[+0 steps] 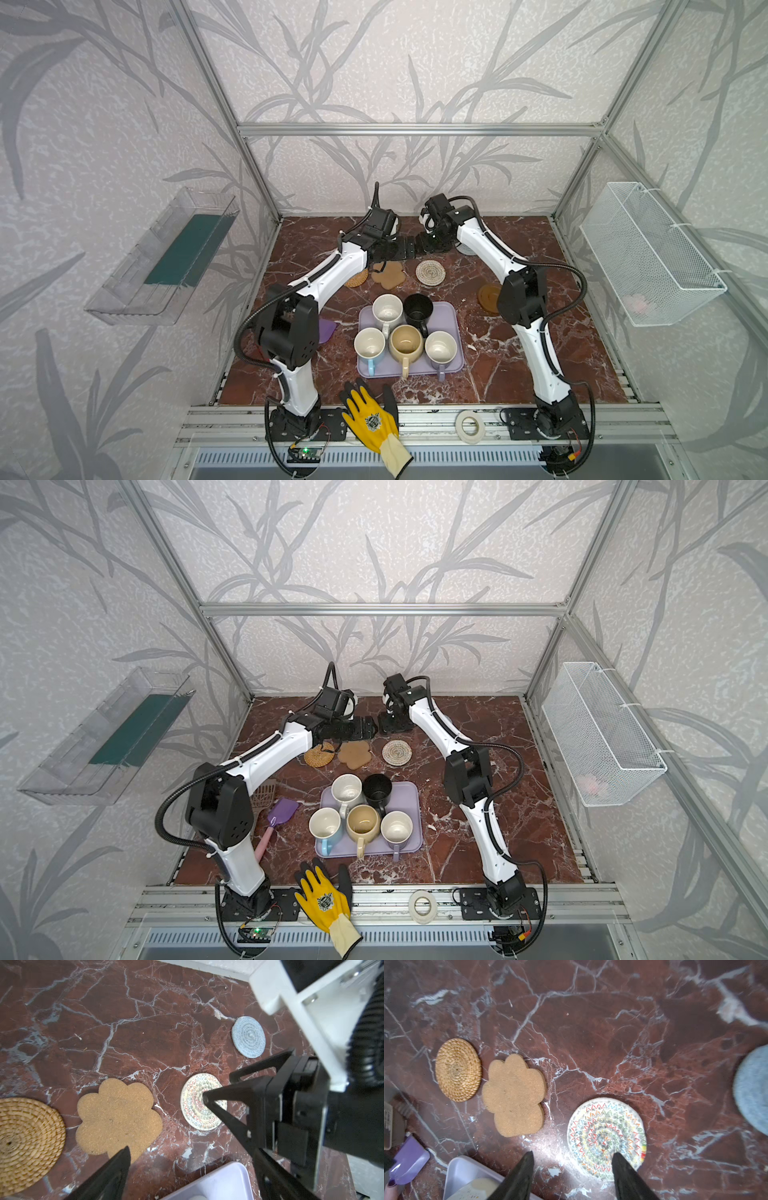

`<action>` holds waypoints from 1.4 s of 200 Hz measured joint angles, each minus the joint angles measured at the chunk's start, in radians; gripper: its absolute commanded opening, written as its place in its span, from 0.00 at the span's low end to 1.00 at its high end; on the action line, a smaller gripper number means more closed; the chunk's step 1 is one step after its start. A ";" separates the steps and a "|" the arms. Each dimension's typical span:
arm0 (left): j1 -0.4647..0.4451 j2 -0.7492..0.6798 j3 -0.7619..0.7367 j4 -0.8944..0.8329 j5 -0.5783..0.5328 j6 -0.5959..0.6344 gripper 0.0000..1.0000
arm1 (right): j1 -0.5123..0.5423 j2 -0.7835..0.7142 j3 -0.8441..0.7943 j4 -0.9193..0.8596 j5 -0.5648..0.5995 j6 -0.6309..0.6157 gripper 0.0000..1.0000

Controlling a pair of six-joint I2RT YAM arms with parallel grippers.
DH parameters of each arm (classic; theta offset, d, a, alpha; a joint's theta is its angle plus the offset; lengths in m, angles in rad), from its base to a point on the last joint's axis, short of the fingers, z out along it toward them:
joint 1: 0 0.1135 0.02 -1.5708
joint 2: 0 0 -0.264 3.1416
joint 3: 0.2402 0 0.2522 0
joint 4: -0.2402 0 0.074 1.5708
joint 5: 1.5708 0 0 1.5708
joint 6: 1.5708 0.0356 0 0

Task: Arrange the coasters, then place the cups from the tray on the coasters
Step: 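Slide the zigzag coaster toward the cork coaster with the right gripper, then lift, then push the blue-grey woven coaster toward the zigzag coaster with the right gripper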

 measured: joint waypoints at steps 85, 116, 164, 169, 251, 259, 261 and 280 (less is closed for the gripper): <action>-0.031 -0.200 -0.136 0.056 0.026 -0.038 0.98 | -0.030 -0.239 -0.194 -0.050 0.104 -0.035 0.99; -0.045 -0.196 -0.163 0.113 0.034 -0.051 0.99 | -0.104 -0.276 -0.343 0.019 0.111 -0.050 0.85; -0.058 -0.076 -0.145 0.175 0.014 -0.054 0.99 | -0.208 -0.251 -0.419 0.132 0.108 -0.084 0.62; -0.060 -0.061 -0.137 0.173 0.010 -0.053 0.99 | -0.214 -0.249 -0.419 0.146 0.108 -0.087 0.62; -0.060 0.007 -0.082 0.181 -0.001 -0.037 0.99 | -0.285 0.119 0.004 0.126 0.080 -0.114 0.52; -0.060 0.007 -0.079 0.187 0.001 -0.037 0.99 | -0.287 0.156 0.048 0.107 0.079 -0.118 0.52; -0.060 0.007 -0.079 0.188 0.002 -0.037 0.99 | -0.287 0.164 0.058 0.103 0.079 -0.119 0.52; -0.060 0.007 -0.073 0.191 0.002 -0.037 0.99 | -0.290 0.212 0.114 0.074 0.081 -0.126 0.51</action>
